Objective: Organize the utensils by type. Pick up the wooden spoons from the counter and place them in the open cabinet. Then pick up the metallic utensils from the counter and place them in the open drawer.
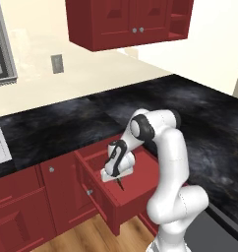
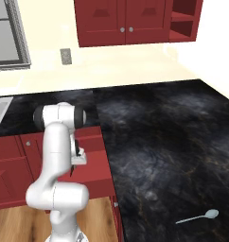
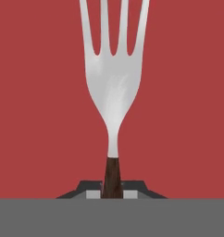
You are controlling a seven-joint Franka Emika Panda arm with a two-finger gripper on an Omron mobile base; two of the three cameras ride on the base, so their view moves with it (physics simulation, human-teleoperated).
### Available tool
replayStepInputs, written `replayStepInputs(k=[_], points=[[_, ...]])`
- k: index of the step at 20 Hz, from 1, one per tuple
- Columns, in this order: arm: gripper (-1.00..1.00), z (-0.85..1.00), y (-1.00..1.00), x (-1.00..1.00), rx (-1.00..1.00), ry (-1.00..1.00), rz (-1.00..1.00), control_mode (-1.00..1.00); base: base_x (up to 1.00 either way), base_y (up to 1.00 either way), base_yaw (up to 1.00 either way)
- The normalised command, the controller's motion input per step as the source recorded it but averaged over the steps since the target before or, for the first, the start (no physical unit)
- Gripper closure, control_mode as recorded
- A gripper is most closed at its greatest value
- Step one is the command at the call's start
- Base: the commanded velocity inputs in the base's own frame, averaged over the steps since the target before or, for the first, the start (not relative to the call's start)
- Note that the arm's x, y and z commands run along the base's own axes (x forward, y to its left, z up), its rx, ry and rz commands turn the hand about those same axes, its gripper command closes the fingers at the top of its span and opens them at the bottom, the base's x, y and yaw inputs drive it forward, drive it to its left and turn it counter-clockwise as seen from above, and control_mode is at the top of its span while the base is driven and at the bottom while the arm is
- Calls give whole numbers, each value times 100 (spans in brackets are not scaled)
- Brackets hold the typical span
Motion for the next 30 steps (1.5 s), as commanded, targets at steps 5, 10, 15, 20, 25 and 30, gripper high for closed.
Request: replayStepInputs(k=[5, 10, 15, 20, 25, 30], points=[[-100, -5, 0, 3, 0, 7, -4, -100, 0, 0, 0], [-100, 18, 0, 0, 0, 0, 0, -100, 0, 0, 0], [-100, 72, 0, 0, 0, 0, 0, -100, 0, 0, 0], [-100, 78, -5, -35, 0, -1, -6, -100, 0, 0, 0], [-100, 78, -20, -38, 0, -2, -14, -100, 0, 0, 0], [-100, 85, -23, -28, 0, -5, -19, -100, 0, 0, 0]])
